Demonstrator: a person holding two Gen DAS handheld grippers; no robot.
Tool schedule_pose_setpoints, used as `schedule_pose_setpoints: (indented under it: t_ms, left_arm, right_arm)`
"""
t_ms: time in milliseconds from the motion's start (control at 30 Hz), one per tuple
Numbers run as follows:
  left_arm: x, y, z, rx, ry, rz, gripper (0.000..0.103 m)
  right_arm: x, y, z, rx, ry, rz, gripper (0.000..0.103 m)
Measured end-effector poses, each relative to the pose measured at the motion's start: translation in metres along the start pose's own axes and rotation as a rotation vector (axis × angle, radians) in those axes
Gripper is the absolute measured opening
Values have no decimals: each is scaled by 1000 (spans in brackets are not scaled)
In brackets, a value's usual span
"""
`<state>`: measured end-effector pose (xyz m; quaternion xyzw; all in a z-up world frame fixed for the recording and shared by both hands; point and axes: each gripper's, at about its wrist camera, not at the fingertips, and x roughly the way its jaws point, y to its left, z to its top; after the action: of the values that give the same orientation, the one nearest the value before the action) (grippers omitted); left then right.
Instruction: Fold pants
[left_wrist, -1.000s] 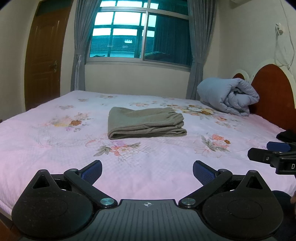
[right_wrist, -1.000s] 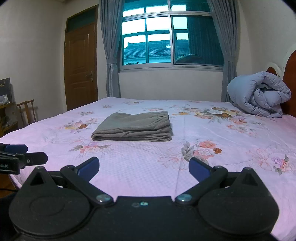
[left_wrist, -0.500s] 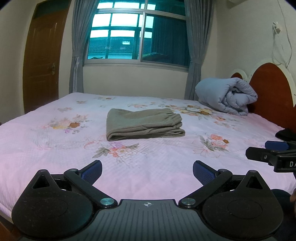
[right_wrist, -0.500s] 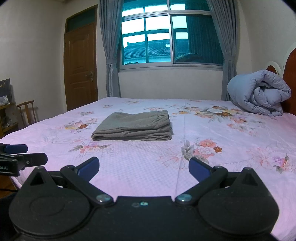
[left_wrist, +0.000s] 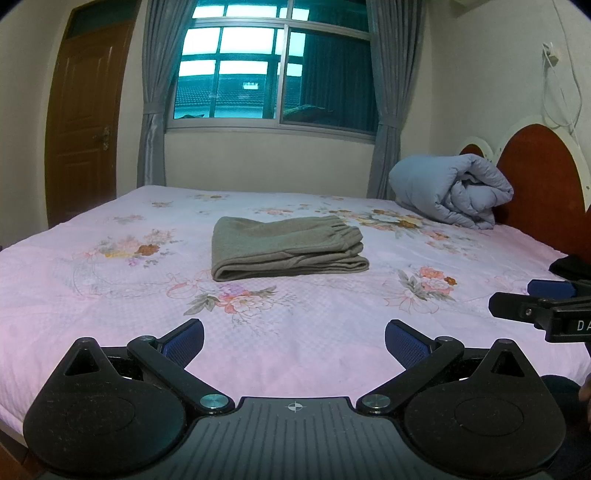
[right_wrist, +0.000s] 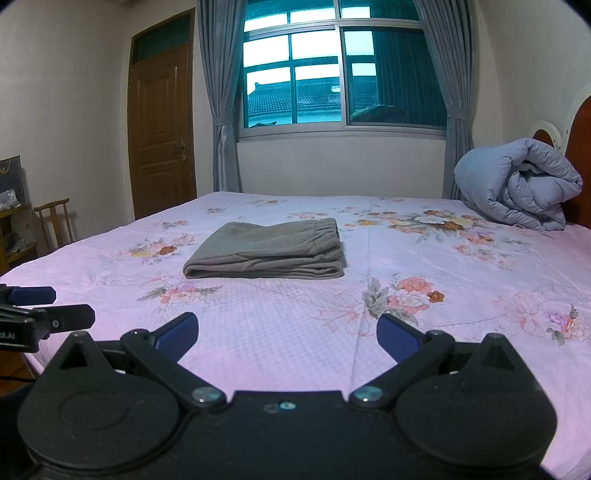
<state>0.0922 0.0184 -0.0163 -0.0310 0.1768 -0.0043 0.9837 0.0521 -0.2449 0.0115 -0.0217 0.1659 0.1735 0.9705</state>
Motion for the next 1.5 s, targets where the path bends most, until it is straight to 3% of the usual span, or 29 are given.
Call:
schedule_pose_setpoints:
  t_ms: [1500]
  left_arm:
    - [0,-3,1,10,-6,-2,103]
  right_arm:
    - [-5,-1,1,1,3,2,97]
